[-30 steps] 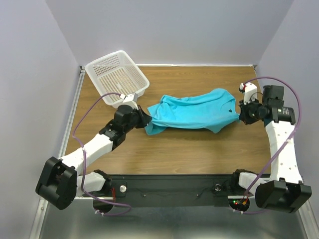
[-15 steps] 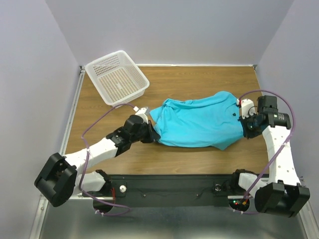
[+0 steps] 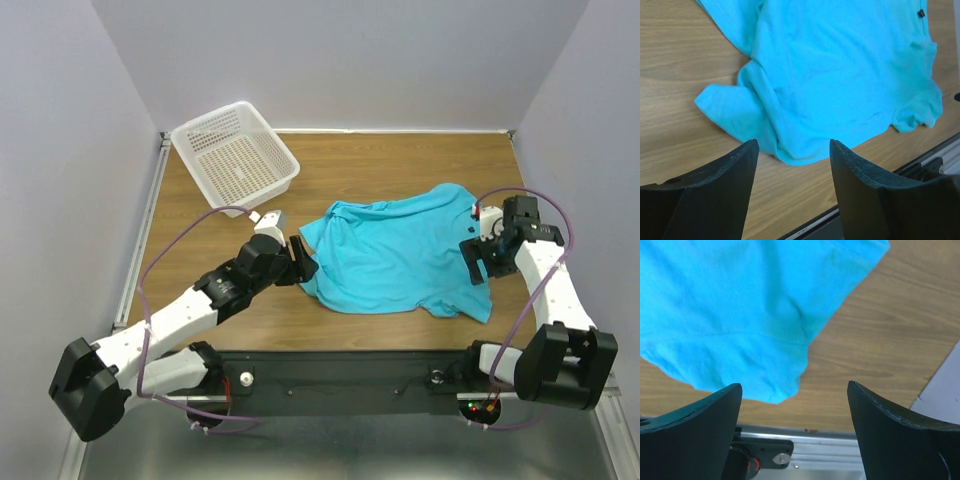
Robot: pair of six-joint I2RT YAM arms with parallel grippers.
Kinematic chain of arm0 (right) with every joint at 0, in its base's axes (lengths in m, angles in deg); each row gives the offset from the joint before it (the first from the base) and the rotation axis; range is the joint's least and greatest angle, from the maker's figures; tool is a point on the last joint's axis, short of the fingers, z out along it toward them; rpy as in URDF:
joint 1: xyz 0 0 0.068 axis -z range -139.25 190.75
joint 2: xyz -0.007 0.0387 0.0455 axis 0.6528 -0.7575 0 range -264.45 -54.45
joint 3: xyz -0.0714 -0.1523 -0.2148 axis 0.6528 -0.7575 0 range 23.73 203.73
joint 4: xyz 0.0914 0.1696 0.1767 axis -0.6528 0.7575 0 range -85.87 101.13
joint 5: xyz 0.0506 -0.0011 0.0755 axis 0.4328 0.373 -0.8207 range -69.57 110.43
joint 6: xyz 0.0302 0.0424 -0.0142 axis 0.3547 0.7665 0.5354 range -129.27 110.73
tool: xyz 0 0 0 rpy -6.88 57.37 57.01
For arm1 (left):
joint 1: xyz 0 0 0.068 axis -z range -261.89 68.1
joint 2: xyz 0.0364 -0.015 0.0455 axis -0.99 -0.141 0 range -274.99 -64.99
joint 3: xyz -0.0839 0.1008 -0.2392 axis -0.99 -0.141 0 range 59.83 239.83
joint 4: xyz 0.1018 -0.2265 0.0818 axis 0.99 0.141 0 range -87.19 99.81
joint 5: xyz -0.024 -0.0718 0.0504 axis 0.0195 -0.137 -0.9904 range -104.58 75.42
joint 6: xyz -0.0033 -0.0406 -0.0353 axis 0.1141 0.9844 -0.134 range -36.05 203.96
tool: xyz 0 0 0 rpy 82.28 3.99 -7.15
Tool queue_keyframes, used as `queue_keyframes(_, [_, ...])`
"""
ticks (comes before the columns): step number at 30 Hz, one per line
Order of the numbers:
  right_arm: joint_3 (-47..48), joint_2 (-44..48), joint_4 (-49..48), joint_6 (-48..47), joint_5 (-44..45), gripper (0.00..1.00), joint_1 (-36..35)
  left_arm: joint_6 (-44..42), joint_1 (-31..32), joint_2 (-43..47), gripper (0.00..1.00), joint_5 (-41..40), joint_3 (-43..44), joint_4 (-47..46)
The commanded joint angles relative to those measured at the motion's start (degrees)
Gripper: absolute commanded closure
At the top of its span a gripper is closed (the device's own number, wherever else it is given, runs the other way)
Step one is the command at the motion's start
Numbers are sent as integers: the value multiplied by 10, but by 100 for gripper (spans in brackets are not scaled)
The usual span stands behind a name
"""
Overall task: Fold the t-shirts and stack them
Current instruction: Flatten the tshirt out
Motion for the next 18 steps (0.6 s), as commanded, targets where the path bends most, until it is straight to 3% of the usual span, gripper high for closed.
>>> queue_keyframes(1, [22, -14, -55, 21, -47, 8, 0, 19, -12, -34, 30, -28, -15, -11])
queue_keyframes(8, [27, -45, -89, 20, -70, 7, 0, 42, -54, -115, 32, 6, -48, -121])
queue_keyframes(18, [43, -103, -115, 40, -113, 8, 0, 30, -65, -210, 44, 30, -39, -153])
